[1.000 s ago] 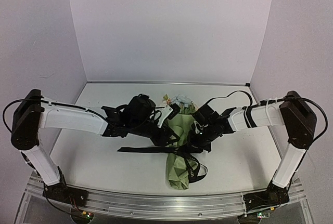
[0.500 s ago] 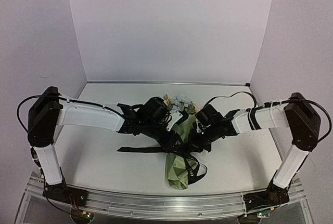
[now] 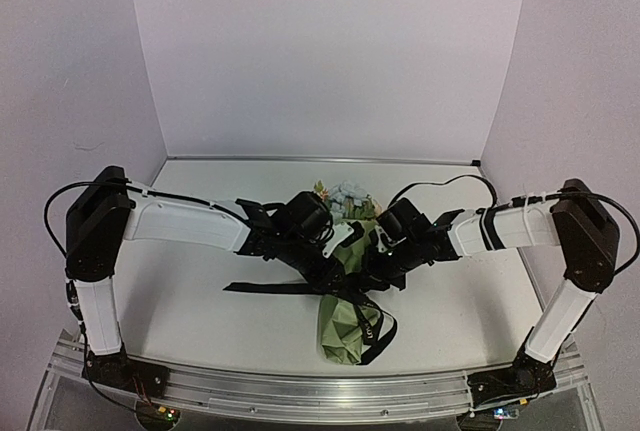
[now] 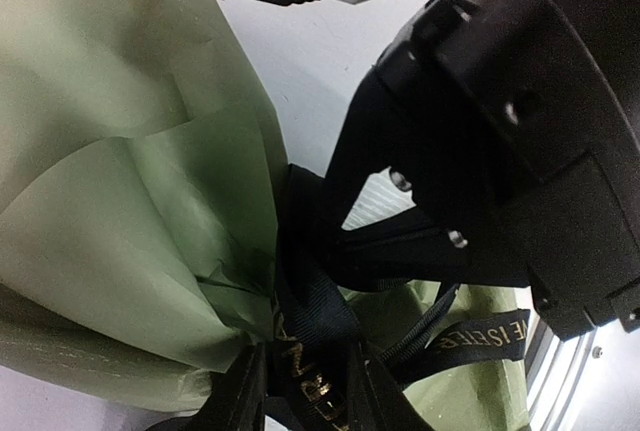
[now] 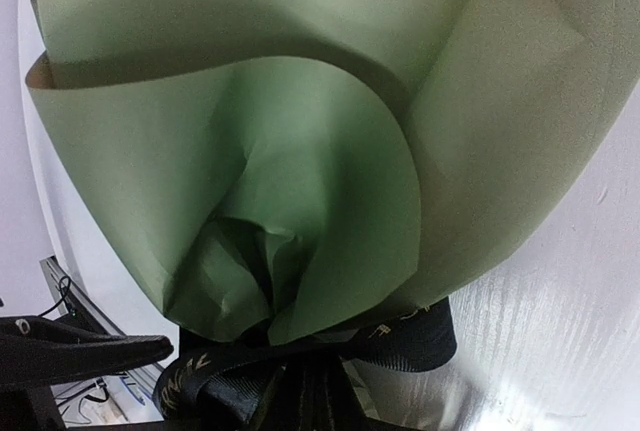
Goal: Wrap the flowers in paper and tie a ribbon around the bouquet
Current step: Cross the half-tied ribbon over the folded bouquet.
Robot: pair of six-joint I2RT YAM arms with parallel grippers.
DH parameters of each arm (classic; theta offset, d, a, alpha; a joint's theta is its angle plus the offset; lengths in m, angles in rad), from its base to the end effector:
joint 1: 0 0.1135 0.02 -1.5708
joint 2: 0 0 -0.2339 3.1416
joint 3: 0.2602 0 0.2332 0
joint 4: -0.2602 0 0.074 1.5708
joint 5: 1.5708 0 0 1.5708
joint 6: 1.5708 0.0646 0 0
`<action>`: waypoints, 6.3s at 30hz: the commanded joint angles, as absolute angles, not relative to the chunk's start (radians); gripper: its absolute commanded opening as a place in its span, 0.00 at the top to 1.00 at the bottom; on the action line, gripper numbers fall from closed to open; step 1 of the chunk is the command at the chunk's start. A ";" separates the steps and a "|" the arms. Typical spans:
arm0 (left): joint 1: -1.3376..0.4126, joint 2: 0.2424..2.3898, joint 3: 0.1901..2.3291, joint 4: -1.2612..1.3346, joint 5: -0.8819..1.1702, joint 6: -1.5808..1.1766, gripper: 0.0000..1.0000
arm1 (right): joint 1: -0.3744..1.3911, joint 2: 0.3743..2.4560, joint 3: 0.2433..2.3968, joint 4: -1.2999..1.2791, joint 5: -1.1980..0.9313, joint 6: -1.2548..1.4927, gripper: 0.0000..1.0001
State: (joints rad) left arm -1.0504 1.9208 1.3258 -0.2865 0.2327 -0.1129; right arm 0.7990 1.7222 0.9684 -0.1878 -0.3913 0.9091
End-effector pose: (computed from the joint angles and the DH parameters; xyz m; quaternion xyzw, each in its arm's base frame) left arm 0.1897 -0.3610 0.1510 0.4573 0.8163 -0.2757 0.2204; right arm 0.2190 0.2604 0.1261 -0.0087 0.9347 0.3503 0.0600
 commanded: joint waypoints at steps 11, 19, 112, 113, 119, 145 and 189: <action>-1.051 1.866 1.298 -0.185 0.242 -0.112 1.00 | 0.797 1.691 0.977 -0.192 -0.408 0.862 1.00; -1.051 1.812 1.232 -0.106 0.253 -0.125 1.00 | 0.797 1.706 1.004 -0.178 -0.395 0.848 1.00; -1.048 1.713 1.042 0.048 0.276 -0.169 1.00 | 0.810 1.740 1.062 -0.164 -0.477 0.868 1.00; -1.048 1.710 1.040 0.051 0.275 -0.168 1.00 | 0.810 1.750 1.068 -0.162 -0.482 0.870 1.00; -1.047 1.692 1.034 0.074 0.249 -0.171 1.00 | 0.809 1.790 1.103 -0.145 -0.523 0.871 1.00; -1.033 1.647 0.954 0.182 0.118 -0.209 1.00 | 0.811 1.675 0.946 -0.046 -0.522 0.818 1.00; -1.018 1.926 1.129 -0.023 0.391 -0.204 1.00 | 0.811 1.681 0.940 0.013 -0.488 0.772 0.86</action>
State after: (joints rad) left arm -1.0237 1.9037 1.0976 0.0325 0.3987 -0.1920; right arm 0.8040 1.7514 0.9625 -0.0009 -0.5089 0.7853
